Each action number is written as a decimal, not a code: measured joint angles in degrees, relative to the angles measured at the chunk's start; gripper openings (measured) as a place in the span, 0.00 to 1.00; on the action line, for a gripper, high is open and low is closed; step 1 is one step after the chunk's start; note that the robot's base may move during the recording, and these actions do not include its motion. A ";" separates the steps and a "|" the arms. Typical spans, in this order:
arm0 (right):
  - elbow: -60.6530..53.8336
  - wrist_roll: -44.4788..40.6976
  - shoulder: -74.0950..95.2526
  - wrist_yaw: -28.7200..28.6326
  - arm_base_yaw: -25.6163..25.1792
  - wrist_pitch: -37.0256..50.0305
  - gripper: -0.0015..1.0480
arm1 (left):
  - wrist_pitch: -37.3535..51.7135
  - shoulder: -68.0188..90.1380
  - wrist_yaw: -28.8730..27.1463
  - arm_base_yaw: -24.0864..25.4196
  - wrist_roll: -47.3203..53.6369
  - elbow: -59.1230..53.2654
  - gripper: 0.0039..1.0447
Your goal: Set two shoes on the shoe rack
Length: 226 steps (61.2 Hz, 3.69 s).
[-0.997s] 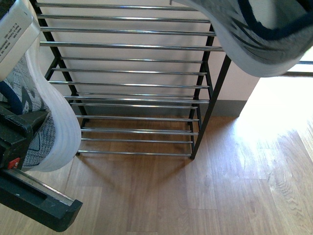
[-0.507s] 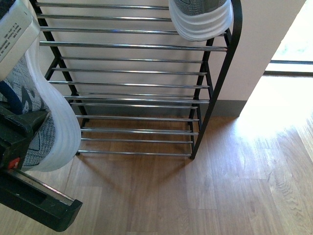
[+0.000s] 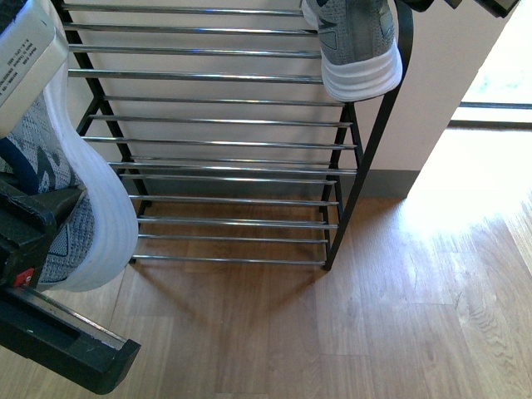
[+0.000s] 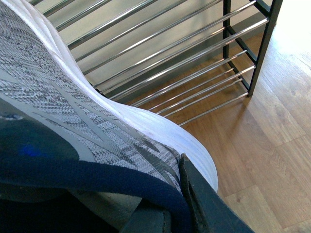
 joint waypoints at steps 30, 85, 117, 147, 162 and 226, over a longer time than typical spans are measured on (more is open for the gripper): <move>4.57 -0.13 3.45 0.55 -2.36 0.52 0.29 | 0.00 0.00 -0.02 0.00 0.00 0.00 0.01; -37.99 -29.57 -38.71 -21.99 0.11 32.41 0.91 | 0.00 0.00 -0.04 0.00 0.00 0.00 0.01; -68.30 -34.29 -54.90 -15.82 -4.85 51.60 0.91 | 0.00 0.00 -0.02 0.00 0.00 0.00 0.01; -75.28 -45.86 -71.71 -24.52 -12.90 36.52 0.08 | 0.00 0.00 -0.02 0.00 0.00 0.00 0.01; -77.26 -46.03 -78.79 -24.87 -14.43 31.61 0.01 | 0.00 0.00 -0.02 0.00 0.00 0.00 0.01; -78.84 -46.10 -102.14 -24.85 -14.53 11.61 0.01 | 0.00 0.00 -0.02 0.00 0.00 0.00 0.01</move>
